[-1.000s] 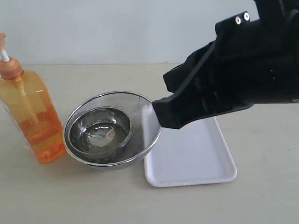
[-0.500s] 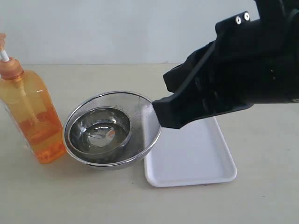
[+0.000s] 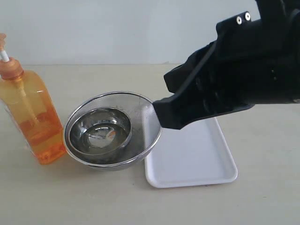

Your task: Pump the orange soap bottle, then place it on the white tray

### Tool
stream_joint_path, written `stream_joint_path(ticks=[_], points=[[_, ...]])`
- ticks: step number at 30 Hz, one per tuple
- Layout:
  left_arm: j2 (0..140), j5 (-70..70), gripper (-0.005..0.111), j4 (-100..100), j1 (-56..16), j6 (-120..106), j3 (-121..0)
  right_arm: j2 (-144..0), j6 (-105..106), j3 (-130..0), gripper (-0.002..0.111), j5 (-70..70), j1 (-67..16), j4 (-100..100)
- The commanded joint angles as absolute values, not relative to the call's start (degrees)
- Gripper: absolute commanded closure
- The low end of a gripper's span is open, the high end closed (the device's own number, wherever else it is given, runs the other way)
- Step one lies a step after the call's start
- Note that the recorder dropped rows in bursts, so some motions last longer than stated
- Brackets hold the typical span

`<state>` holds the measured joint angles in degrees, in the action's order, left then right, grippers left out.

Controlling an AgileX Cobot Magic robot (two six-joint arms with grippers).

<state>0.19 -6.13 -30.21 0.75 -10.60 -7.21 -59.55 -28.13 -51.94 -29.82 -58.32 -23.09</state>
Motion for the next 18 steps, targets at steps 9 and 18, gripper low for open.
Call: stream_joint_path(ticks=[9, 18], points=[[0.0, -7.09, 0.102, -31.09, 0.84, -9.95, -8.48, -59.12, -28.19, -51.93, 0.108, -29.84, -58.21, -23.23], [0.0, -2.57, 0.102, -43.14, 0.84, -9.85, -10.21, -59.12, -28.19, -51.93, 0.108, -29.84, -58.21, -23.23]])
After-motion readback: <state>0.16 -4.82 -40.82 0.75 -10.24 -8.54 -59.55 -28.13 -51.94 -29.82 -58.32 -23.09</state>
